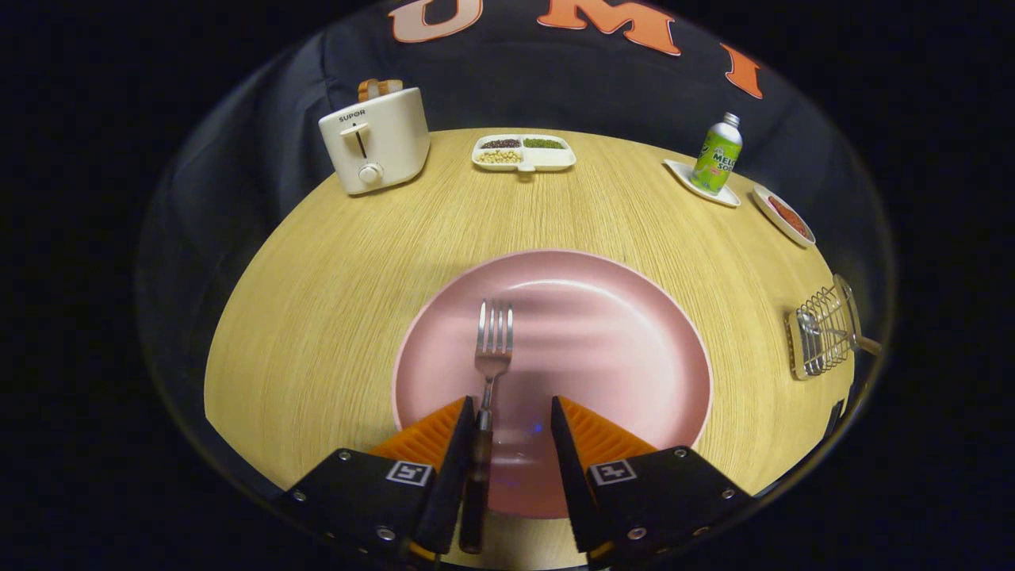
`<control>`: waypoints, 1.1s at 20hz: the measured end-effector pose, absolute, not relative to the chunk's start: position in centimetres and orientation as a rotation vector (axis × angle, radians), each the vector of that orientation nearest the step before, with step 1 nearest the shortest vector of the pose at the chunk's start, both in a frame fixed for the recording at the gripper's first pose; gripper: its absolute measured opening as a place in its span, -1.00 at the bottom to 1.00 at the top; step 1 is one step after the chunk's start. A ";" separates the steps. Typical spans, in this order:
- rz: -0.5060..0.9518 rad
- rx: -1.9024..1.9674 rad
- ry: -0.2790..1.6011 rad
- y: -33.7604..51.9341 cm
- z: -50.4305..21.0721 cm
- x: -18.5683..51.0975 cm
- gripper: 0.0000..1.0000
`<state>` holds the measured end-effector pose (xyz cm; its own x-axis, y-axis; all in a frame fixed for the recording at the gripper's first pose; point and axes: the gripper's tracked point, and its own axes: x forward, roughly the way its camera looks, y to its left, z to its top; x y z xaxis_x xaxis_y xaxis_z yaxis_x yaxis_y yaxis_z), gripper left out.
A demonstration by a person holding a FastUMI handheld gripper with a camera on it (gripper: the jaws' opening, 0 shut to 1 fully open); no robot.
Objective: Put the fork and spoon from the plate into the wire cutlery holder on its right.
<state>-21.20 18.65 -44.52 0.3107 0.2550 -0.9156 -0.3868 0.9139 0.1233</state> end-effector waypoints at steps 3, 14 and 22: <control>0.416 -0.135 1.203 18.3 -44.6 -21.0 -0.41; 0.450 -0.124 1.189 17.0 -42.6 -19.6 -0.91; 0.365 -0.081 1.097 9.5 -39.0 -14.9 -0.91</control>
